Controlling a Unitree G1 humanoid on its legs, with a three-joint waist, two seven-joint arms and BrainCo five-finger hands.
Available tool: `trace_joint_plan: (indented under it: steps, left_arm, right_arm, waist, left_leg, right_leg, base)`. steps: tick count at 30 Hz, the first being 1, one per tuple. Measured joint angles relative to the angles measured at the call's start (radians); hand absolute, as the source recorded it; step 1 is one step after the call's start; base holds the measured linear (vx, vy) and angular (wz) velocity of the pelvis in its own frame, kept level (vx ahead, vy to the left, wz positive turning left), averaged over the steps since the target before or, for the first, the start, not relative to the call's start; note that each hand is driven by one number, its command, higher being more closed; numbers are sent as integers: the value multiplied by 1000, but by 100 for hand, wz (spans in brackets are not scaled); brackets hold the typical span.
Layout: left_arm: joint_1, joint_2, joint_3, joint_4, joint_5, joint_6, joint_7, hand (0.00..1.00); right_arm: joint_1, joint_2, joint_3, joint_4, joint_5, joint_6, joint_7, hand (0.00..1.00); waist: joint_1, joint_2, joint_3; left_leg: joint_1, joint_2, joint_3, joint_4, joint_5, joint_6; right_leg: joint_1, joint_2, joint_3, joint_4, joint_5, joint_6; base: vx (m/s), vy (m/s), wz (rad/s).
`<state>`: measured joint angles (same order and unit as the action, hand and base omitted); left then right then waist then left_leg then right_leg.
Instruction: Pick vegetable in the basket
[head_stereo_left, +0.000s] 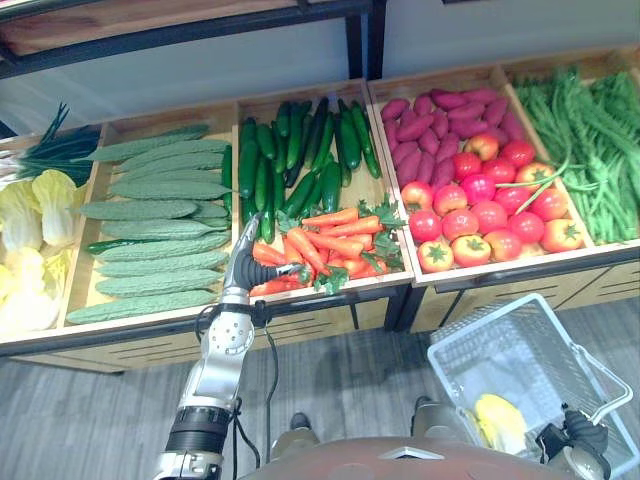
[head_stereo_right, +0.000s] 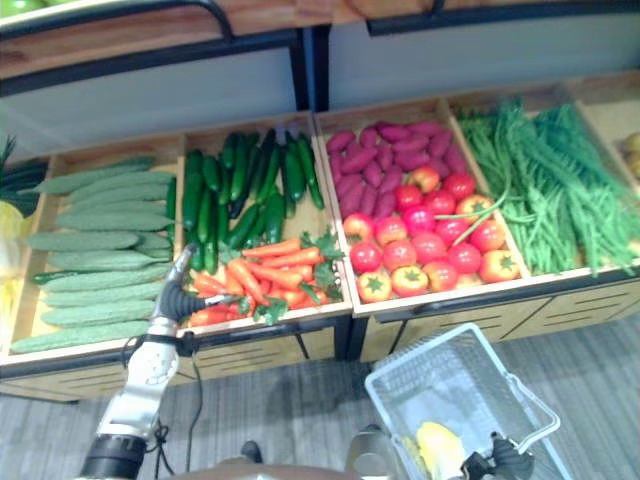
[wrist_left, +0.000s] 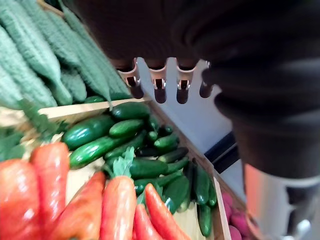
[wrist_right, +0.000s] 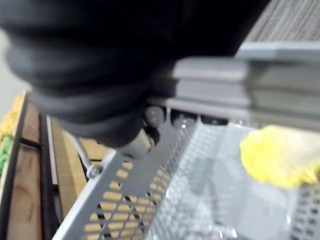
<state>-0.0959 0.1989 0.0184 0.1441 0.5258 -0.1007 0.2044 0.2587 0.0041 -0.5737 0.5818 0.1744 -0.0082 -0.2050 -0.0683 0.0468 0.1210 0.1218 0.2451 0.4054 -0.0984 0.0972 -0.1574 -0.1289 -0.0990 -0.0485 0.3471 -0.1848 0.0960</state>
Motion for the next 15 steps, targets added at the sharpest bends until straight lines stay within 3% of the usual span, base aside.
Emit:
trace_joint_plan:
  steps: [3, 10, 15]
  left_arm:
    - [-57, 13, 0, 41, 59, 24, 20, 0]
    - [-180, 140, -49, 225, 174, 54, 28, 0]
    - [-238, 168, -86, 274, 177, 51, 19, 0]
  right_arm:
    - [0, 3, 24, -1, -3, -5, 4, 100]
    - [-2, 26, 74, -17, -39, -10, 3, 100]
    - [-26, 24, 78, -40, -39, -21, -2, 100]
  waist:
    - [-11, -11, 4]
    - [-40, -38, 59]
    - [-50, -10, 94]
  left_leg:
    - [-3, -18, 35, 0, -7, -7]
    - [-44, -39, 125, 14, -48, 6]
    - [-79, -47, 152, 33, -56, 11]
  right_leg:
    - [0, -5, 21, -47, 10, -3]
    - [-13, -12, 92, -212, 123, 24]
    - [-36, -19, 121, -265, 171, 29]
  base:
    - [74, 13, -29]
    - [-32, 61, -29]
    - [-27, 9, -18]
